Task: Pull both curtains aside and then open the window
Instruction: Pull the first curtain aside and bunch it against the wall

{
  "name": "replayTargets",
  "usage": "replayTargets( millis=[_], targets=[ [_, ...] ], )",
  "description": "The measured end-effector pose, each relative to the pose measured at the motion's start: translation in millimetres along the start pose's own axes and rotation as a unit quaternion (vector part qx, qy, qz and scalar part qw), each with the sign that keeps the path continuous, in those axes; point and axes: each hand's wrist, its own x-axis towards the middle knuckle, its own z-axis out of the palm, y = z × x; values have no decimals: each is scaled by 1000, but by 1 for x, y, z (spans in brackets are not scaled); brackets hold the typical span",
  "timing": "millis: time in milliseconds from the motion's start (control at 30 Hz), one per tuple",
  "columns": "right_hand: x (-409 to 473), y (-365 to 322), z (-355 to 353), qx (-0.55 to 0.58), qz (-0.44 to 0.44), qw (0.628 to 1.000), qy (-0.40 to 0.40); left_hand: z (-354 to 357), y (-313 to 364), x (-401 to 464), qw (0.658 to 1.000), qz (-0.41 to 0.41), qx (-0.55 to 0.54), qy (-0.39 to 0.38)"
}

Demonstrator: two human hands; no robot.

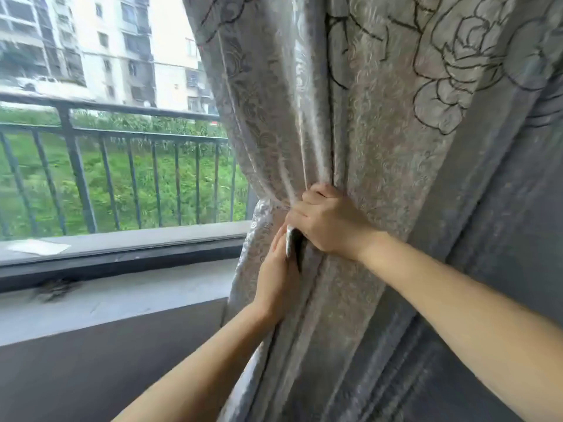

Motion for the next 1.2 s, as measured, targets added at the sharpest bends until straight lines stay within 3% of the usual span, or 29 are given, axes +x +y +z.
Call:
replayTargets(
  millis=[233, 367, 500, 700, 933, 1200],
  targets=[
    [-108, 104, 57, -31, 79, 996, -19, 132, 4, 56, 995, 47, -7, -90],
    [-182, 174, 82, -53, 135, 987, -75, 229, 18, 97, 983, 101, 18, -155],
    [-249, 235, 100, -81, 217, 964, -129, 324, 30, 140, 964, 114, 63, -233],
    [-343, 309, 127, -45, 330, 921, -201, 460, 48, 175, 939, 161, 89, -291],
    [-423, 389, 155, -59, 365, 898, -240, 576, 76, 206, 933, 129, 97, -322],
    [-463, 394, 174, -80, 318, 932, -154, 610, 78, 188, 957, 74, 24, -280]
  ],
)
